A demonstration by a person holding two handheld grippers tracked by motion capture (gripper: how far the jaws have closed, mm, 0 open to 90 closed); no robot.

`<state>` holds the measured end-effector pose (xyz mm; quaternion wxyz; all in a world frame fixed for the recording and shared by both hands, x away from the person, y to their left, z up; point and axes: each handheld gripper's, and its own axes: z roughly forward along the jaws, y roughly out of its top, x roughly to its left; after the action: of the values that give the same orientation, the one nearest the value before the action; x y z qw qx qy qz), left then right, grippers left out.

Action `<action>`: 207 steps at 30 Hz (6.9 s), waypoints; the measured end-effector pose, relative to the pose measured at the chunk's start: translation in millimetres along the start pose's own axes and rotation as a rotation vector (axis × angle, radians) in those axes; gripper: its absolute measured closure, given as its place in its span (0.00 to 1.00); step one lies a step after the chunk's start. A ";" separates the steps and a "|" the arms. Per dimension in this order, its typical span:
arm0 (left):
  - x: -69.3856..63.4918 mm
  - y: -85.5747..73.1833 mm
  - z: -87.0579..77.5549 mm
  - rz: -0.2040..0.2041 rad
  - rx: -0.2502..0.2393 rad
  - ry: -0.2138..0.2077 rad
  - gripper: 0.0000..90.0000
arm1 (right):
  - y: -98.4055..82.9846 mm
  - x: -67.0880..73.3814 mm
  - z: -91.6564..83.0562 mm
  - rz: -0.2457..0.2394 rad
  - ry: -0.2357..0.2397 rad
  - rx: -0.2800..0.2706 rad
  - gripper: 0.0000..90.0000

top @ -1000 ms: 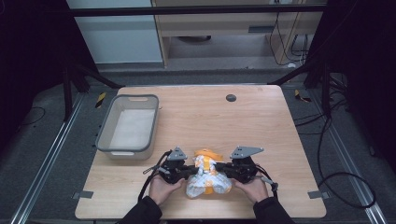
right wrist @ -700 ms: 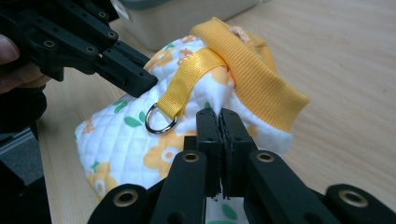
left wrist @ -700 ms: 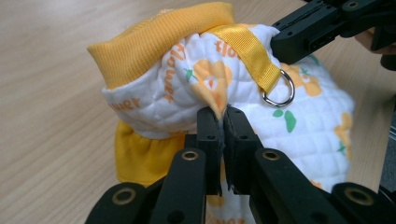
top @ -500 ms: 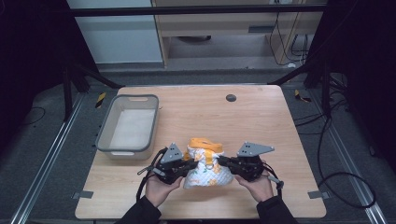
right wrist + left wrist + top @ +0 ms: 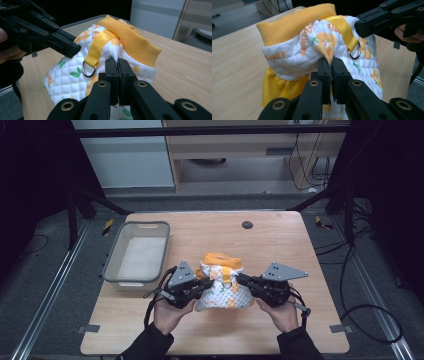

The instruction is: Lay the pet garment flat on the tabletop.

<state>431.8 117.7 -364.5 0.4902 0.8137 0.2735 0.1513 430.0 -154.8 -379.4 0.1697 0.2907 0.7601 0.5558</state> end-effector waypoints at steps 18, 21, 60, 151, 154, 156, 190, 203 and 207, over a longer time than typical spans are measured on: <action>36.1 11.9 93.3 -0.047 0.013 0.163 0.96 | -26.2 -54.4 51.0 0.073 -0.353 0.030 0.98; 41.7 8.1 113.8 -0.077 0.034 0.163 0.95 | -34.9 -62.6 52.8 0.086 -0.392 0.058 0.98; 25.1 -85.2 61.5 0.004 0.174 0.175 0.38 | -105.0 -20.5 -24.8 0.170 -0.252 0.237 0.55; 15.4 -97.9 55.6 -0.065 0.294 0.106 0.96 | -119.0 -34.5 11.9 0.069 -0.284 0.439 0.93; 15.9 -95.1 52.1 -0.070 0.277 0.100 0.96 | -117.3 -34.5 11.6 0.076 -0.280 0.452 1.00; 17.5 -90.9 45.7 -0.090 0.248 0.081 0.97 | -115.0 -33.1 12.1 0.073 -0.270 0.466 1.00; 21.6 -84.0 -7.3 -0.169 0.200 0.012 0.97 | -93.3 -17.5 -16.1 0.104 -0.006 0.329 0.97; -5.6 -122.9 9.3 -0.120 0.443 0.001 0.88 | -113.1 -14.5 -27.5 0.109 0.002 0.443 0.87; -4.9 -113.4 -7.8 -0.115 0.336 0.043 0.67 | -108.4 -18.8 -35.1 0.108 -0.044 0.345 0.76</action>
<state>390.2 162.4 -460.5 0.3490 0.8638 0.3515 0.0925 396.6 -216.0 -471.5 0.1039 0.3680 0.8236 0.4189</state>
